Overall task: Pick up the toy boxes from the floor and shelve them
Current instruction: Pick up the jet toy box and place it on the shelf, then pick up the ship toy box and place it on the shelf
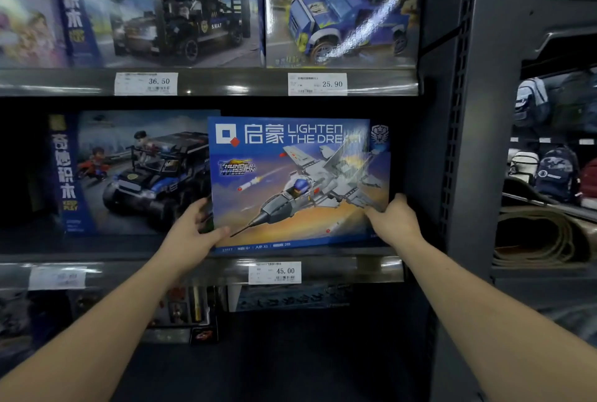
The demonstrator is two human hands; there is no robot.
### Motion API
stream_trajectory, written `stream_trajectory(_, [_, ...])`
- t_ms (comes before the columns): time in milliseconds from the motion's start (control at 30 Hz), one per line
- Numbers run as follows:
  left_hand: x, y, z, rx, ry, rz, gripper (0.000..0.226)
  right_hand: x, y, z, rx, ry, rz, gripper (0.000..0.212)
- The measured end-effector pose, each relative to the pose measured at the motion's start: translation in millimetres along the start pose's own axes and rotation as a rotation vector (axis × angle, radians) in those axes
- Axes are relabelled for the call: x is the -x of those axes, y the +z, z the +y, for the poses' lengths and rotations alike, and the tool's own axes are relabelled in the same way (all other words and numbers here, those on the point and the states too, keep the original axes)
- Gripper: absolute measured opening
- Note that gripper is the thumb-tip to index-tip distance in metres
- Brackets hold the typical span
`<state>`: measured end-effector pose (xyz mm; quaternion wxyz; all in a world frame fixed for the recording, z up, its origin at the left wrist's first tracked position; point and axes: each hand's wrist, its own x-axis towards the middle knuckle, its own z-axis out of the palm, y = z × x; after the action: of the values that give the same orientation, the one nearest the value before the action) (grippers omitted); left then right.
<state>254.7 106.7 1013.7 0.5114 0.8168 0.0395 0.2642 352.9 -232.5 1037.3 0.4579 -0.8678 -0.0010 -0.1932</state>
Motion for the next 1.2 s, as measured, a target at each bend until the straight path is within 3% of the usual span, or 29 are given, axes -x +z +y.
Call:
stream_trajectory(233, [44.3, -19.4, 17.5, -0.058, 0.079, 0.083, 0.071, 46.5, -16.9, -9.7, -0.112, -0.106, 0.002, 0.054])
stream_trajectory(667, [139.4, -24.7, 7.3, -0.032, 0.223, -0.053, 0.045, 198.9, -19.2, 3.5, -0.22, -0.184, 0.032, 0.046])
stream_trajectory(900, [193.1, -0.3, -39.3, -0.053, 0.118, -0.166, 0.046, 267.8, 4.3, 58.4, -0.235, -0.079, -0.057, 0.037])
stream_trajectory(1200, [269.8, 69.0, -121.7, -0.085, -0.171, -0.3, 0.045, 330.0, 40.2, 184.6, -0.222, 0.165, -0.246, 0.036])
